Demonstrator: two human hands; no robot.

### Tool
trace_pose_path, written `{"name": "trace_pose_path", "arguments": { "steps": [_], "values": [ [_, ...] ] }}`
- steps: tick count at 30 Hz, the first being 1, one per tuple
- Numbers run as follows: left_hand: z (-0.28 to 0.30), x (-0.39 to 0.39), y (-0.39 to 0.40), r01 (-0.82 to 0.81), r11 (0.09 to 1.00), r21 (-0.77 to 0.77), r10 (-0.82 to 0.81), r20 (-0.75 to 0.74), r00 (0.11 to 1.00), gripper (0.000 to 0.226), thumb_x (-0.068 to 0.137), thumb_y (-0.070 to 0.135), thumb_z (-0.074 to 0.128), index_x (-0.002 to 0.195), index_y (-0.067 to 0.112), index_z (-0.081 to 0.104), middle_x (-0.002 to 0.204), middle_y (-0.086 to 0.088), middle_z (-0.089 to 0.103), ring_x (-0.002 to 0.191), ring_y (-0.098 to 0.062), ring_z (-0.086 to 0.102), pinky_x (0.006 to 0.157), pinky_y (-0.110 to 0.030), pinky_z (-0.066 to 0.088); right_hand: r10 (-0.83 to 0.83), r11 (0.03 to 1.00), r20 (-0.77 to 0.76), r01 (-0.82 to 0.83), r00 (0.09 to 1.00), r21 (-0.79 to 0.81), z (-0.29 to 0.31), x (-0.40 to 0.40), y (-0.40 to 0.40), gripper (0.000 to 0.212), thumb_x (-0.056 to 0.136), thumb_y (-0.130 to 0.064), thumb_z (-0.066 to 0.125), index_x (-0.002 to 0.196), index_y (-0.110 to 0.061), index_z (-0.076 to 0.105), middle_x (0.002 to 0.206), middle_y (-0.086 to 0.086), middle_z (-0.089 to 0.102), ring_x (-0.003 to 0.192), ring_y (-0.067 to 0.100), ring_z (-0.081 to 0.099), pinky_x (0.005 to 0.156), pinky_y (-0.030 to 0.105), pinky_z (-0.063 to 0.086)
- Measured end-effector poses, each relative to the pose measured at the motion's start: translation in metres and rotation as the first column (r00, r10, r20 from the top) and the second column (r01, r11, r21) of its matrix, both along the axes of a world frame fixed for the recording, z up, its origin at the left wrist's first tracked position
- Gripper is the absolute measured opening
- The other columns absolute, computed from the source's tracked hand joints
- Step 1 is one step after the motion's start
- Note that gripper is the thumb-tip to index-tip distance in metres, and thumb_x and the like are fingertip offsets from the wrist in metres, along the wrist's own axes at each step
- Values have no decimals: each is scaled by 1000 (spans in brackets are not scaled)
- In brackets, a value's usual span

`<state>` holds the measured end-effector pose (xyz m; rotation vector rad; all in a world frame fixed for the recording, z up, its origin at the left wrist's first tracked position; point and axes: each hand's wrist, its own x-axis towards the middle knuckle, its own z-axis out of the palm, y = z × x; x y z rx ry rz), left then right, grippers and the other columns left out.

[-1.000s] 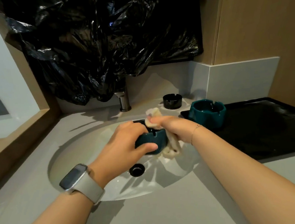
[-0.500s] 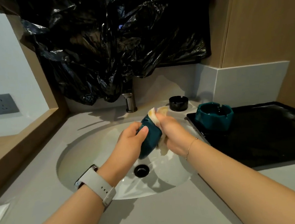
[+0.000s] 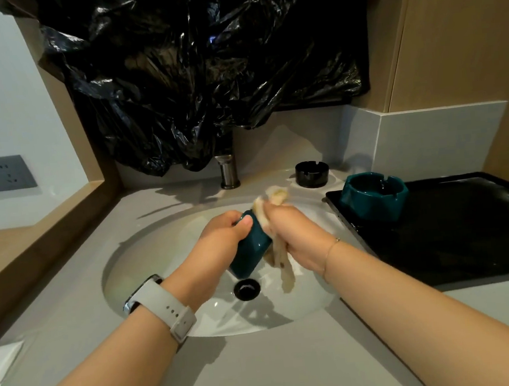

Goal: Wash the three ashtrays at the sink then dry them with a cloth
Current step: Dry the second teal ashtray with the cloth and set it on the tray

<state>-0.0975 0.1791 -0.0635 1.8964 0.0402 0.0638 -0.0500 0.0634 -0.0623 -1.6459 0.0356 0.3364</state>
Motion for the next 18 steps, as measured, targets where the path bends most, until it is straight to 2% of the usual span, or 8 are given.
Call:
{"name": "trace_pose_path", "arguments": {
  "steps": [3, 5, 7, 9, 12, 15, 17, 18],
  "values": [
    [2, -1, 5, 39, 974, -225, -43, -16, 999, 25, 102, 23, 48, 109, 5, 65, 101, -12, 69, 94, -26, 63, 81, -34, 46, -53, 993, 150, 36, 987, 111, 5, -2, 3, 18, 96, -33, 50, 90, -19, 57, 73, 5, 58, 65, 18, 57, 55, 25, 42],
    [5, -2, 5, 87, 927, -364, -110, -43, 993, 30, 102, 24, 47, 117, 6, 66, 110, -13, 73, 101, -27, 68, 91, -39, 51, -75, 975, 139, 44, 987, 217, 9, 2, -4, 16, 92, -31, 57, 86, -17, 61, 73, 5, 62, 67, 19, 60, 61, 26, 47],
    [7, -1, 6, 102, 898, -429, -130, -36, 991, 33, 102, 25, 46, 121, 5, 64, 115, -16, 72, 103, -29, 69, 92, -43, 54, -51, 967, 60, 34, 997, 252, 9, 8, -9, 21, 88, -34, 58, 81, -15, 65, 73, 7, 65, 68, 22, 62, 65, 28, 49],
    [10, 0, 10, 96, 881, -464, -104, 10, 995, 32, 103, 24, 44, 118, 5, 65, 108, -15, 73, 95, -25, 71, 85, -38, 57, -19, 961, -51, 32, 999, 274, 4, 10, -12, 29, 87, -37, 54, 77, -17, 72, 75, 9, 71, 73, 26, 66, 72, 31, 53],
    [15, 0, 11, 28, 872, -490, 2, 61, 998, 33, 104, 28, 42, 103, 10, 69, 88, -5, 76, 84, -18, 70, 79, -34, 54, 15, 933, -127, 32, 992, 358, -1, 14, -7, 43, 89, -44, 49, 105, -12, 72, 102, 14, 73, 98, 34, 66, 94, 47, 51],
    [12, 5, 10, -196, 871, -451, 234, 29, 972, 37, 103, 39, 44, 83, 17, 66, 63, 4, 71, 71, -19, 66, 74, -34, 51, -94, 977, -117, 114, 989, 181, 8, 8, 9, 40, 96, -42, 38, 108, -9, 58, 112, 17, 65, 105, 37, 59, 99, 47, 44],
    [8, 8, 13, -249, 812, -528, 265, -47, 963, 36, 99, 45, 50, 85, 17, 68, 66, 1, 73, 69, -23, 68, 72, -35, 52, -200, 979, 17, 199, 980, 39, 4, 9, 13, 36, 99, -39, 36, 123, -12, 40, 101, 9, 57, 89, 27, 56, 91, 38, 40],
    [6, 8, 15, -252, 775, -579, 233, -109, 966, 37, 97, 48, 53, 88, 16, 70, 72, -2, 76, 70, -24, 71, 72, -36, 55, -244, 970, 141, 243, 960, 22, 0, 10, 12, 35, 99, -39, 39, 123, -15, 32, 94, 5, 53, 80, 19, 53, 85, 36, 42]
  ]
}}
